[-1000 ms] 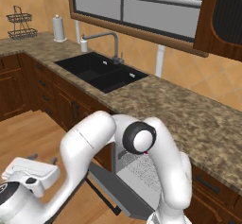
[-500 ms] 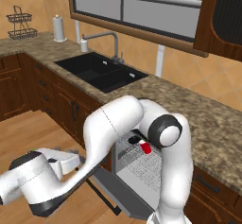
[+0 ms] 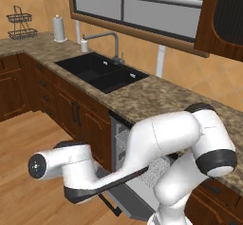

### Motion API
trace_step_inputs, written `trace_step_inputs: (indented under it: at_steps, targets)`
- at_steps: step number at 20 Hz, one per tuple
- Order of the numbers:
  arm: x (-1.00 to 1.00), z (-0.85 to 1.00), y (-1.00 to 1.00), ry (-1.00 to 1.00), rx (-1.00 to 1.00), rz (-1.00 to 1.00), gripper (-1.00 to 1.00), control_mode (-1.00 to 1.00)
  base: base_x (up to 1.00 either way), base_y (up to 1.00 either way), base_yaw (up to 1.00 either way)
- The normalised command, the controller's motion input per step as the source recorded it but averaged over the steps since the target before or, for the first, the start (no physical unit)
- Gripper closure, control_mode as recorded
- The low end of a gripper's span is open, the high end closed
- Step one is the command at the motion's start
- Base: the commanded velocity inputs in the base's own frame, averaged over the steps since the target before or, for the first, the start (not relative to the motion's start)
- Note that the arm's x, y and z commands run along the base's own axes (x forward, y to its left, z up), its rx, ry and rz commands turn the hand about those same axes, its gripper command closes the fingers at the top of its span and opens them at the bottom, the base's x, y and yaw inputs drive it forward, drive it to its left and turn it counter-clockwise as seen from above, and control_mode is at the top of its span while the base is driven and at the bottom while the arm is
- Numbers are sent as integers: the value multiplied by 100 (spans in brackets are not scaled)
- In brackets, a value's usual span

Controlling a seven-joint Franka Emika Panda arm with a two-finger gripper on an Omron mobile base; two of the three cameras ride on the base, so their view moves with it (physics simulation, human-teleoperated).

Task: Pick up the cup and bowl from the counter, place them in the dishwasher, and close the dishwasher door.

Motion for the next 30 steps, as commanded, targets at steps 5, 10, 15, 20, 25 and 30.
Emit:
trace_step_inputs:
  at_steps: [5, 10, 15, 20, 25, 30]
  targets:
    - [13, -30, -3, 13, 50, 2, -100, -100, 0, 0, 0]
    - [65, -36, 22, 17, 35, 0, -100, -100, 0, 0, 0]
    - [40, -54, 59, 14, 9, -2, -100, -100, 0, 0, 0]
    - [-35, -49, 64, -5, -1, -1, -100, -100, 0, 0, 0]
    - [-79, -26, 44, -24, -6, -6, -100, -100, 0, 0, 0]
    - [-56, -17, 57, -24, -7, -7, -100, -100, 0, 0, 0]
